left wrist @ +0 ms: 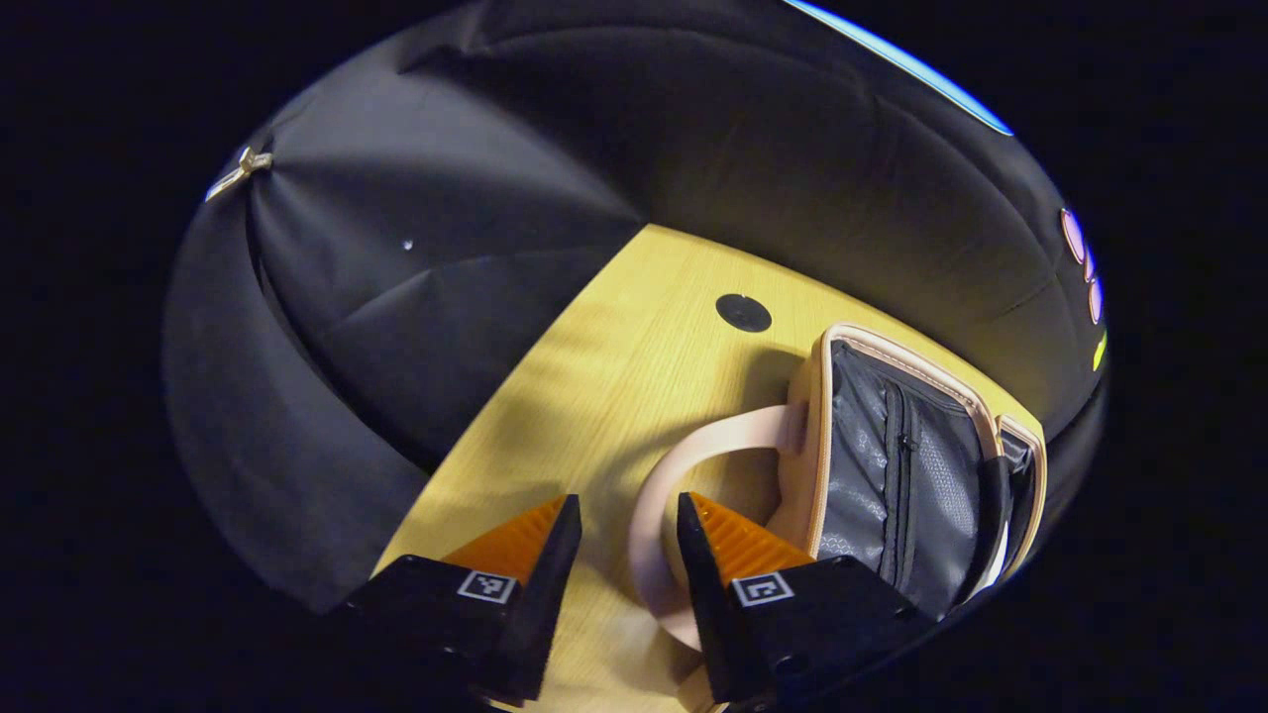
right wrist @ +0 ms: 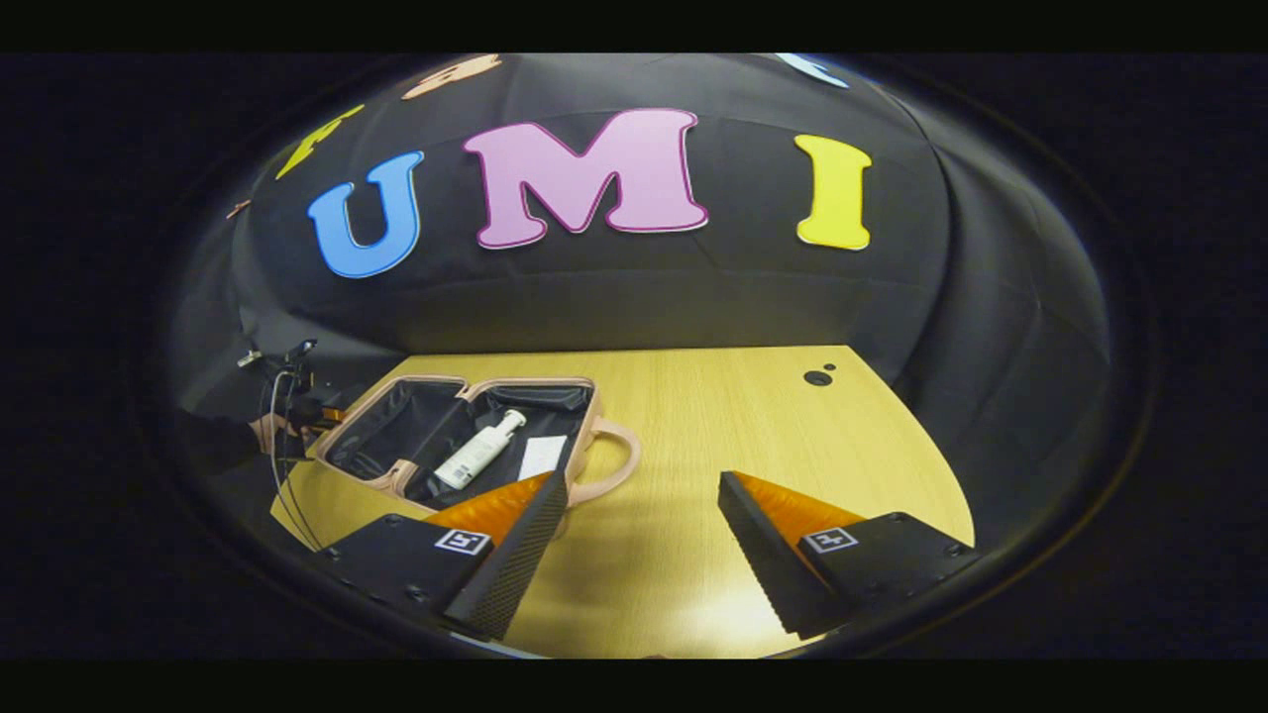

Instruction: First open the suitcase, pack the skin care products into it, and then close the suitcase.

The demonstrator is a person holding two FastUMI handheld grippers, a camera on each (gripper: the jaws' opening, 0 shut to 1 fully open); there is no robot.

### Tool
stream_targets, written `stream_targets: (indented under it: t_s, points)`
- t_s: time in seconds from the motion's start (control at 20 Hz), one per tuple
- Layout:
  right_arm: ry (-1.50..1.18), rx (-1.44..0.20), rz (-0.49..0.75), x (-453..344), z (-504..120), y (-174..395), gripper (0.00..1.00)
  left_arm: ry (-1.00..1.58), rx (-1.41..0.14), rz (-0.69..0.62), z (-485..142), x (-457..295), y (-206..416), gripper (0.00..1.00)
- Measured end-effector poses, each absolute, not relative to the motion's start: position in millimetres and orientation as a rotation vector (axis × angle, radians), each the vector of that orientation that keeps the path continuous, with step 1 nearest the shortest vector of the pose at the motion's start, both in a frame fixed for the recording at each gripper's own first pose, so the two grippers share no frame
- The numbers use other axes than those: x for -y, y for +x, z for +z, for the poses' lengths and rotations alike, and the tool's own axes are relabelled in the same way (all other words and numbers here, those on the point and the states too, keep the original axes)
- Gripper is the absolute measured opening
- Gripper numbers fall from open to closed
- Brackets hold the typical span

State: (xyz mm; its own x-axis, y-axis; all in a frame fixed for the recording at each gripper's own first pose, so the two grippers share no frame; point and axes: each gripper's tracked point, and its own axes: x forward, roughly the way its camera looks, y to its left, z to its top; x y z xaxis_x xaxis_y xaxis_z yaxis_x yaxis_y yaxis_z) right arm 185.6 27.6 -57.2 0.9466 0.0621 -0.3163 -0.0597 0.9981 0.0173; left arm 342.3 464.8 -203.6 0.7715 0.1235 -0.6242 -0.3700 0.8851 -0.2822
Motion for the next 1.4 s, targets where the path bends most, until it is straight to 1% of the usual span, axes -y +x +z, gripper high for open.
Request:
stream_targets:
  t_s: [0.05,0.1,0.15,0.2,0.3,0.55,0.75,1.0,1.05,1.15,1.25,1.35,1.4]
  points:
    - [-0.002,-0.320,0.065,-26,-56,185,0.98,-0.448,-0.653,0.268,-206,-461,342,0.46]
    - [-0.007,-0.319,0.069,-26,-56,188,0.98,-0.451,-0.640,0.283,-208,-466,345,0.54]
    - [-0.010,-0.321,0.074,-26,-56,189,0.98,-0.457,-0.636,0.283,-208,-466,346,0.34]
    - [-0.008,-0.323,0.075,-25,-57,190,0.98,-0.454,-0.634,0.285,-208,-467,347,0.28]
    - [-0.004,-0.320,0.076,-23,-57,194,0.98,-0.434,-0.633,0.300,-204,-468,343,0.24]
    - [-0.005,-0.304,0.079,-15,-52,200,0.98,-0.337,-0.511,0.327,-156,-465,335,0.12]
    - [0.002,-0.267,0.083,-15,-39,198,0.98,-0.233,-0.381,0.311,-90,-457,321,0.11]
    - [0.011,-0.225,0.069,-11,-24,182,0.98,-0.160,-0.249,0.255,20,-416,272,0.09]
    - [0.015,-0.218,0.062,-10,-23,178,0.98,-0.118,-0.230,0.234,48,-404,258,0.08]
    - [0.018,-0.201,0.043,-6,-21,167,0.98,-0.067,-0.205,0.169,81,-368,240,0.08]
    - [0.036,-0.190,0.041,-5,-20,154,0.98,-0.063,-0.177,0.131,114,-337,223,0.07]
    - [0.061,-0.194,0.037,-4,-21,142,0.98,-0.053,-0.153,0.103,134,-299,217,0.08]
    - [0.074,-0.192,0.030,0,-20,136,0.98,-0.037,-0.139,0.093,131,-276,217,0.07]
